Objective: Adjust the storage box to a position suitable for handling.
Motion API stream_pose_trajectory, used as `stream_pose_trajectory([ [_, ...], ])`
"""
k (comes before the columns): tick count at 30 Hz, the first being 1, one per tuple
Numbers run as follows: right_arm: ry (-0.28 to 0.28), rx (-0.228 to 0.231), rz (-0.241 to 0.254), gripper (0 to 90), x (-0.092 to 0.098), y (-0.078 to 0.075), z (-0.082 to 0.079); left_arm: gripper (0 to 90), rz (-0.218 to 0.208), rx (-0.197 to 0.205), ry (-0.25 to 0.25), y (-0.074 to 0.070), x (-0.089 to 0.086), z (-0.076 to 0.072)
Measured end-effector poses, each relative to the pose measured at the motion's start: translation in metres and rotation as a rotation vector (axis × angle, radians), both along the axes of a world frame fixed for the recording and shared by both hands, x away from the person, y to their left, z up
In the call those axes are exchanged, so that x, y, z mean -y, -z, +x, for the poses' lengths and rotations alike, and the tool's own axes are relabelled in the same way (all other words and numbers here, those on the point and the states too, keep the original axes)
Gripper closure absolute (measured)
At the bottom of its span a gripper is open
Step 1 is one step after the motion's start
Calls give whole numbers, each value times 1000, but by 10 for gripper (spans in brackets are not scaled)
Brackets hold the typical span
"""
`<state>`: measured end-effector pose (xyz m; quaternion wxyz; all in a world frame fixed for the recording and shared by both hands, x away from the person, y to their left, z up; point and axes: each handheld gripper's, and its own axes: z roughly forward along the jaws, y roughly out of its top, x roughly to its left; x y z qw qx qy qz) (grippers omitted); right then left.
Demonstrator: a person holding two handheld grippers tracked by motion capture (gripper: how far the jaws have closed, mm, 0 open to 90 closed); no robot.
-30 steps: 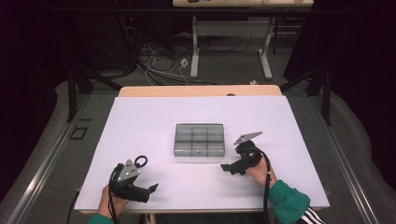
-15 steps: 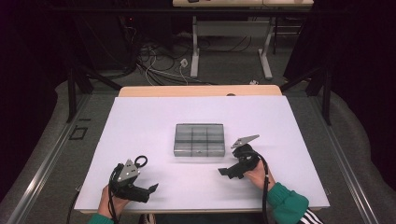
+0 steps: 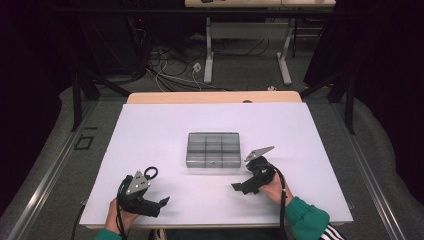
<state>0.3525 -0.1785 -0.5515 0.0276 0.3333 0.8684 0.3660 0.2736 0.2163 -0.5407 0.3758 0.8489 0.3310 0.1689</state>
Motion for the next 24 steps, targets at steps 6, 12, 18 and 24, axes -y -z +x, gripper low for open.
stream_pose_trajectory([
  [6,-20,-5,-10,1,-4,-1,-3,0,2,-3,3,0,1,0],
  [12,-40,-6,-10,1,-8,0,-3,0,2,-3,7,0,0,0],
  [18,-42,-13,-7,0,-11,1,-4,0,4,-6,5,0,1,0],
  [24,-49,-13,-7,0,-12,1,-5,0,0,-4,7,0,1,0],
])
